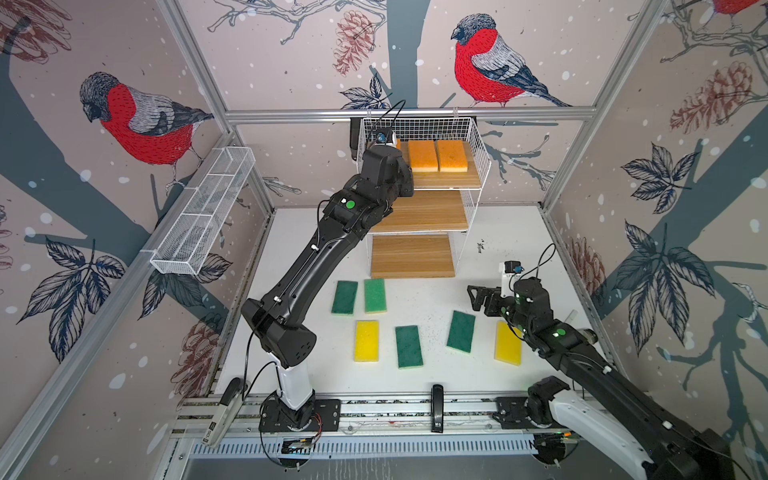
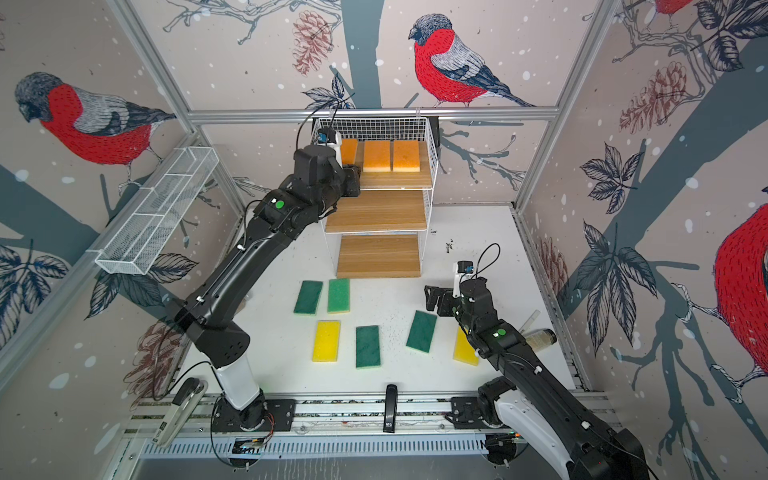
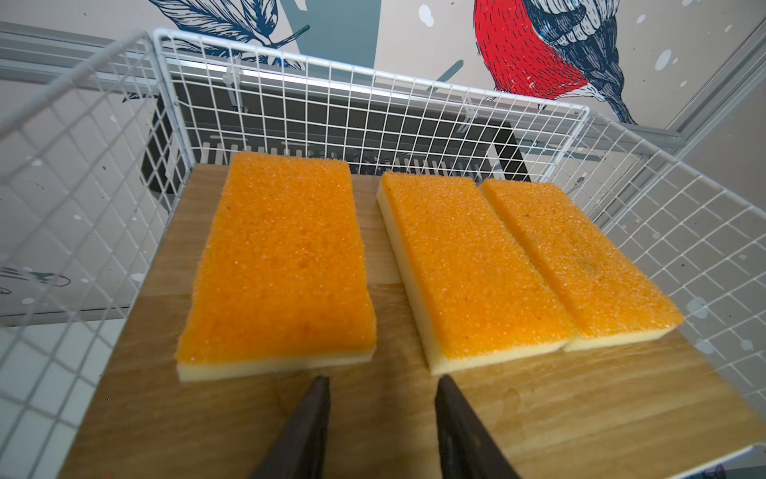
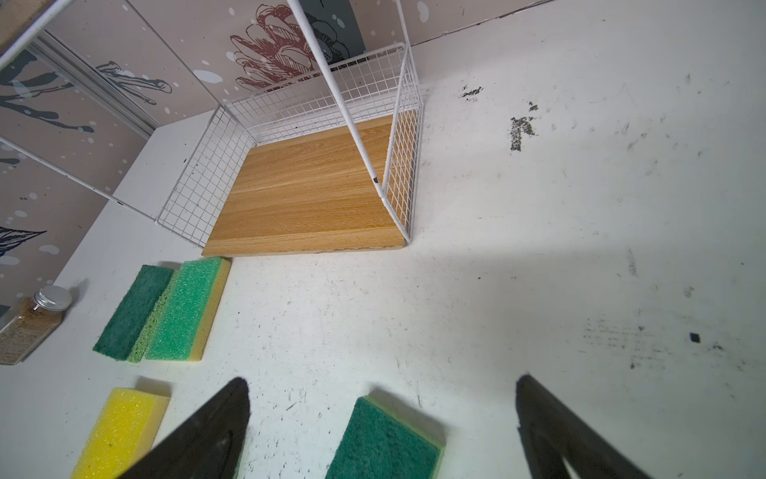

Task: Place and organize the cleaning sponges onto the shelf

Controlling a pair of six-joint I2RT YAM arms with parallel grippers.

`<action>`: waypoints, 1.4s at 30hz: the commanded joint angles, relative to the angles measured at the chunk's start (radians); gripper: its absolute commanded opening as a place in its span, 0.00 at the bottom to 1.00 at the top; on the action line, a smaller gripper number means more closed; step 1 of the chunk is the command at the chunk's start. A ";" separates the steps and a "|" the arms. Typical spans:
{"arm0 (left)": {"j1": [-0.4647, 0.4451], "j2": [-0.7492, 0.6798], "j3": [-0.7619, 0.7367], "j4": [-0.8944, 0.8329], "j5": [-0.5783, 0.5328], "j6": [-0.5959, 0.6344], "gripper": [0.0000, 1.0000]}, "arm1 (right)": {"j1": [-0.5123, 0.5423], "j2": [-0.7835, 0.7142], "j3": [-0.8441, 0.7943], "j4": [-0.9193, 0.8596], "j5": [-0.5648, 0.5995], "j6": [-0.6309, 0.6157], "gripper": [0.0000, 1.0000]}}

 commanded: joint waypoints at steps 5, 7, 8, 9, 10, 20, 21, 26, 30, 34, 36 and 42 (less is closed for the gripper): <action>0.001 -0.059 -0.046 -0.014 -0.028 0.024 0.43 | 0.000 0.004 -0.001 0.031 0.010 -0.004 1.00; 0.001 -0.063 -0.047 -0.024 -0.045 0.024 0.43 | 0.000 0.007 0.000 0.033 0.008 -0.003 0.99; 0.001 -0.062 -0.045 -0.033 -0.055 0.023 0.43 | 0.000 0.011 0.001 0.033 0.007 -0.003 0.99; 0.001 -0.059 -0.041 -0.041 -0.065 0.023 0.43 | 0.001 0.014 0.003 0.033 0.005 -0.003 1.00; 0.001 -0.057 -0.039 -0.045 -0.073 0.021 0.43 | 0.001 0.017 0.005 0.033 0.004 -0.001 0.99; 0.001 -0.037 -0.032 -0.049 -0.165 0.007 0.42 | 0.002 0.024 0.012 0.033 0.003 -0.006 1.00; 0.001 -0.035 -0.030 -0.048 -0.168 0.008 0.42 | 0.002 0.024 0.012 0.033 0.003 -0.005 1.00; 0.001 0.003 0.009 -0.060 -0.171 0.009 0.42 | 0.001 0.025 0.012 0.037 0.004 -0.006 1.00; 0.001 0.020 0.027 -0.060 -0.156 0.009 0.42 | 0.001 0.025 0.012 0.035 0.004 -0.009 1.00; 0.001 0.021 0.024 -0.059 -0.143 0.003 0.41 | 0.000 0.025 0.012 0.031 0.007 -0.010 0.99; 0.001 0.017 0.014 -0.053 -0.136 0.003 0.41 | 0.001 0.025 0.010 0.033 0.007 -0.010 1.00; 0.001 0.014 0.002 -0.043 -0.113 0.006 0.41 | 0.000 0.024 0.007 0.031 0.007 -0.007 1.00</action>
